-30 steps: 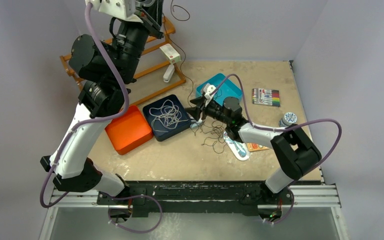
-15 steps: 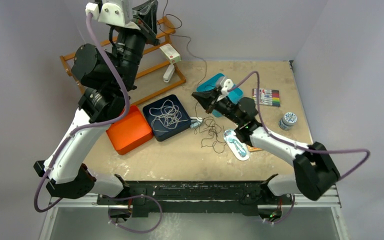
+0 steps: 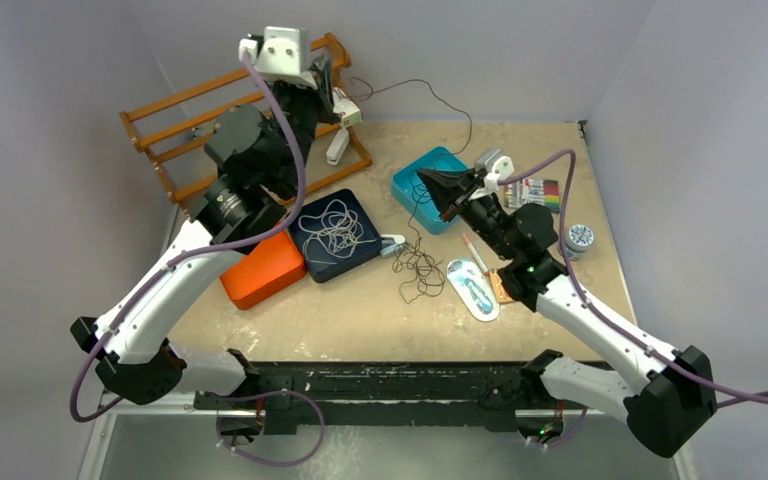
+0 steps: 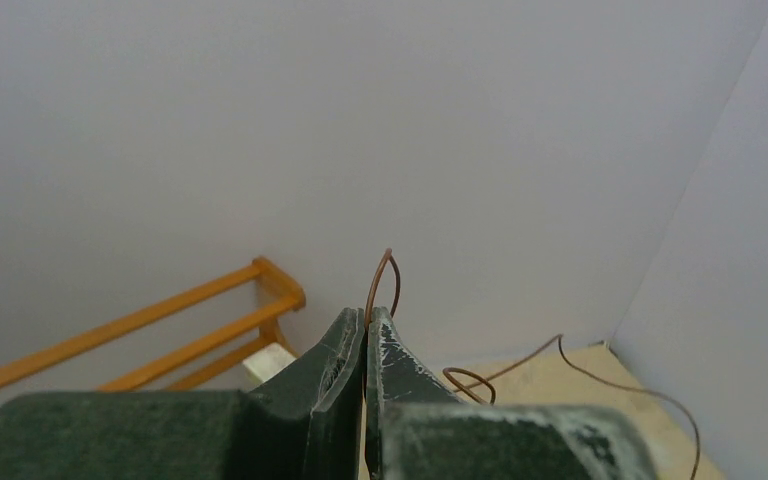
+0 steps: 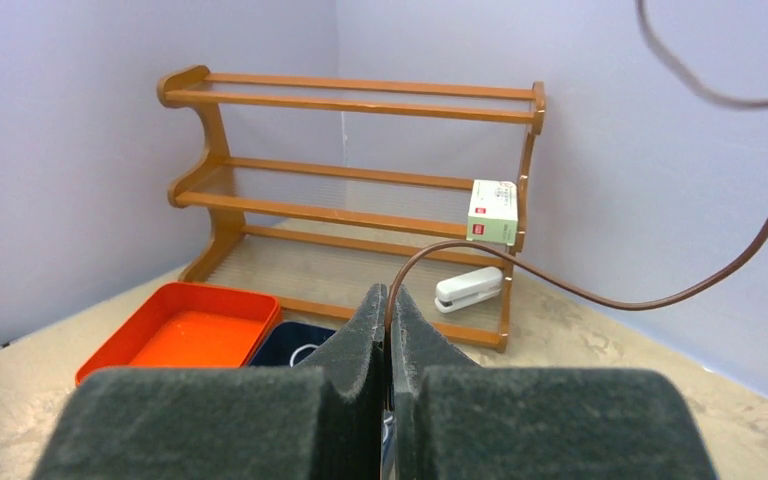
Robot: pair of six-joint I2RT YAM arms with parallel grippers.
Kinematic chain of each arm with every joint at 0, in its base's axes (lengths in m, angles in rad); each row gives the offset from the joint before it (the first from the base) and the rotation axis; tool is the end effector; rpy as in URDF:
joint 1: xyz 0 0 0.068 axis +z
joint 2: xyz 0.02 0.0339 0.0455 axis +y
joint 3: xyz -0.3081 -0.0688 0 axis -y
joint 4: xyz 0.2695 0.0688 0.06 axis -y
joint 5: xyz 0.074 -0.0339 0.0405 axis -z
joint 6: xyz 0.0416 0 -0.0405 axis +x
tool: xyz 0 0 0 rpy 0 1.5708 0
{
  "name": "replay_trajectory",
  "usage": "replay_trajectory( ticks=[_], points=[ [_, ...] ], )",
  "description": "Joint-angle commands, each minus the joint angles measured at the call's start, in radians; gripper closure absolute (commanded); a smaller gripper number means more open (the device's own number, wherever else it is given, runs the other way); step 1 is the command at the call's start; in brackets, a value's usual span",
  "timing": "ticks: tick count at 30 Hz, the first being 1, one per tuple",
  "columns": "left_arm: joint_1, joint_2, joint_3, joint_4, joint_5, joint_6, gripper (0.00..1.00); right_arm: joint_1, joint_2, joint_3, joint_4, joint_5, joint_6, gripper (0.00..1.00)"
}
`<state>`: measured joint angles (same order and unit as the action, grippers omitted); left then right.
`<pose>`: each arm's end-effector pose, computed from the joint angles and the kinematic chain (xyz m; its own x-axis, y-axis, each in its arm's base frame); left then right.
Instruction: Untangle the cables
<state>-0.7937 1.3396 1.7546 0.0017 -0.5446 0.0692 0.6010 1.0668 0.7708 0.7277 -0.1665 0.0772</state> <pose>0.2061 -0.1788 0.6213 0.3023 -0.2230 -0.9267 0.2573 0.9552 -0.1460 0.2031 0.1476 0.4102 0.2915 0.2921 -0.9109 -0.7064 0.7078 0.0009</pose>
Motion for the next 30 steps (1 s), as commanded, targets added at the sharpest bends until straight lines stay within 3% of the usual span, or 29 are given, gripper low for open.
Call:
replay_trajectory(
  ticks=[1, 12, 23, 30],
  points=[
    [-0.002, -0.061, -0.089, -0.024, -0.039, -0.094, 1.00, -0.001, -0.075, 0.051, -0.039, 0.060, -0.011, 1.00],
    [0.003, -0.090, -0.314, -0.026, 0.085, -0.287, 1.00, -0.001, -0.140, 0.243, -0.220, 0.125, -0.044, 1.00],
    [0.038, -0.046, -0.444, 0.057, 0.338, -0.398, 1.00, -0.001, -0.114, 0.446, -0.334, 0.163, -0.124, 1.00],
    [0.073, -0.027, -0.488, 0.090, 0.412, -0.444, 1.00, -0.001, -0.055, 0.496, -0.410, 0.236, -0.118, 1.00]
  ],
)
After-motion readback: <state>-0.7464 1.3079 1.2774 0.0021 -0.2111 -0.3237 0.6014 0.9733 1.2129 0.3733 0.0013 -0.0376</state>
